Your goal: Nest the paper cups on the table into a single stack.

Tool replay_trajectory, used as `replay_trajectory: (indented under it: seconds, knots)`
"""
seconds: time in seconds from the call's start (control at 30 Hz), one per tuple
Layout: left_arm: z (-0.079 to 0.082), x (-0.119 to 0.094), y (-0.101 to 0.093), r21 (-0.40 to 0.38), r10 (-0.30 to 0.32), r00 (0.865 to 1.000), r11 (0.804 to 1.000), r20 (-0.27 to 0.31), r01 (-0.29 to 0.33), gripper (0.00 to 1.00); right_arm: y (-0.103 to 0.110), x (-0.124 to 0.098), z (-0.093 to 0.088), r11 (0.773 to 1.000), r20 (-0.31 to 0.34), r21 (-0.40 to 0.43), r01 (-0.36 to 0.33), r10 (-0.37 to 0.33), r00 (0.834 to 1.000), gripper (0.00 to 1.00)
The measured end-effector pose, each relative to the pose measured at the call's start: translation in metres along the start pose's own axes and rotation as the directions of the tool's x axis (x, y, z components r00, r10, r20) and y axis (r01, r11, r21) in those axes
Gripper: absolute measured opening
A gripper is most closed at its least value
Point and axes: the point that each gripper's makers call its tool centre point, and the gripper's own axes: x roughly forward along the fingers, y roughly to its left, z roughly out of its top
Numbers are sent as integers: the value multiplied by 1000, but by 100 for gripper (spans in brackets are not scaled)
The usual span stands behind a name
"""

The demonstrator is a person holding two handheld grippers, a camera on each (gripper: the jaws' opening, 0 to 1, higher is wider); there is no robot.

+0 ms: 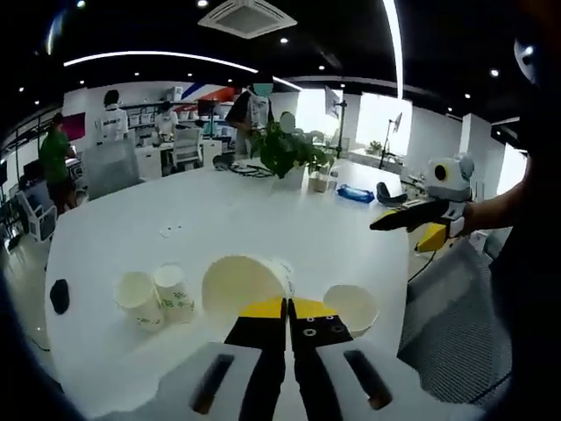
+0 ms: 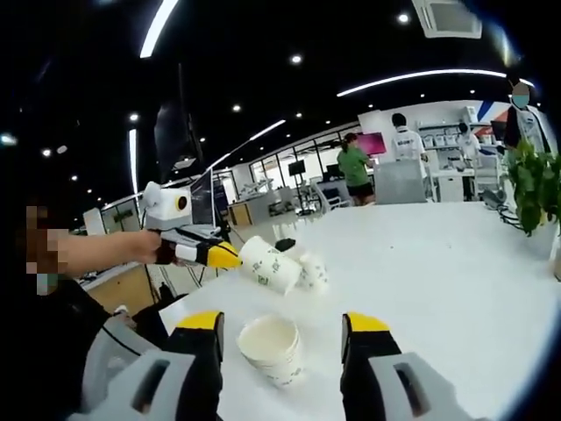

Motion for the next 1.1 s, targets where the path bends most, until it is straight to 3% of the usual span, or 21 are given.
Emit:
replay_trajectory:
  seconds: [0.43, 0.63, 0.9, 1.1]
  knots:
    - [5, 0, -47, 108, -56, 997, 992, -53, 62, 0, 17, 10, 18, 998, 9, 5, -57, 57, 998, 50]
    - [-5, 2, -63, 232, -54, 987, 969, -152, 89, 0, 22, 16, 23, 998, -1, 3, -69, 69, 998, 44]
    - [-6, 6, -75, 263, -78, 982, 957, -172, 122, 0, 28, 24, 23, 997, -16, -14, -74, 74, 997, 40]
    - [-8, 8, -80, 333, -57, 976, 934, -210, 127, 0, 31, 31, 27, 997, -28, -15, -80, 79, 996, 38]
